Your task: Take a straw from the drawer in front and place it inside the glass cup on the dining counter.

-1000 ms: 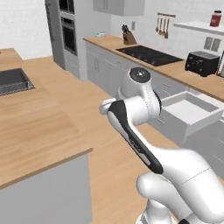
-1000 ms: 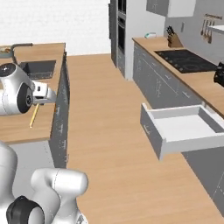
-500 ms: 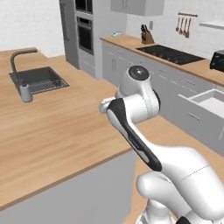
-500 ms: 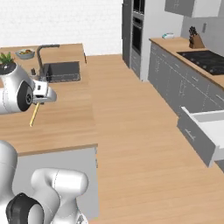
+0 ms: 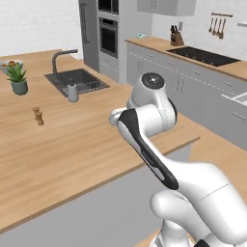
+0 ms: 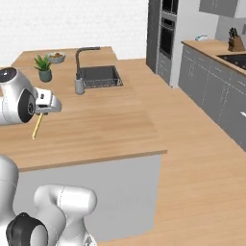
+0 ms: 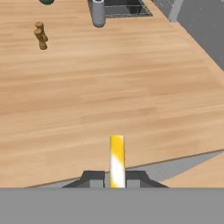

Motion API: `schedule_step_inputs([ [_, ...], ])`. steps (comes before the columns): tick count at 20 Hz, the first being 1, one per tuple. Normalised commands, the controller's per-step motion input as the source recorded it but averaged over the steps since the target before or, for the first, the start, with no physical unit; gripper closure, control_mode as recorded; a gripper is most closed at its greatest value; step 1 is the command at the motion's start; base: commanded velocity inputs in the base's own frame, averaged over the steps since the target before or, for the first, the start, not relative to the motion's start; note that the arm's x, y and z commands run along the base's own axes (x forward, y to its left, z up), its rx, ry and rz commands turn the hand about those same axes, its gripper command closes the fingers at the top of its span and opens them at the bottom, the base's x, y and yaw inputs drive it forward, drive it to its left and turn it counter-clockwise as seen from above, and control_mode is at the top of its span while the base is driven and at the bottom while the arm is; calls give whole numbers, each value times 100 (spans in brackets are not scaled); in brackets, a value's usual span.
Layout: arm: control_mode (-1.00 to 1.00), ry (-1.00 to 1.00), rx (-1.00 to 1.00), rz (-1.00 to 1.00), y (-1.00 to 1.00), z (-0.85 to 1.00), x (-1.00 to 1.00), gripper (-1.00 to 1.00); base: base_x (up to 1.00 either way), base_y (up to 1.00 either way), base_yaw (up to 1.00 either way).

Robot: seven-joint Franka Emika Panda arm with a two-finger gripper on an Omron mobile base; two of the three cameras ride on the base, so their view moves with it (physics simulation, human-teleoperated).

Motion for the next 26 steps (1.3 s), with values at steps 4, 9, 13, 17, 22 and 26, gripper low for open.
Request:
schedule_step_inputs([
  [4, 100, 0, 0, 0, 0, 0, 0, 100, -31, 100, -13],
  [9, 100, 0, 0, 0, 0, 0, 0, 100, -19, 100, -24],
  [13, 100, 0, 0, 0, 0, 0, 0, 100, -13, 100, -33],
  [17, 100, 0, 0, 0, 0, 0, 0, 100, -13, 100, -37],
  [22, 100, 0, 0, 0, 0, 0, 0, 100, -16, 100, -40],
  [26, 100, 0, 0, 0, 0, 0, 0, 100, -26, 100, -46],
])
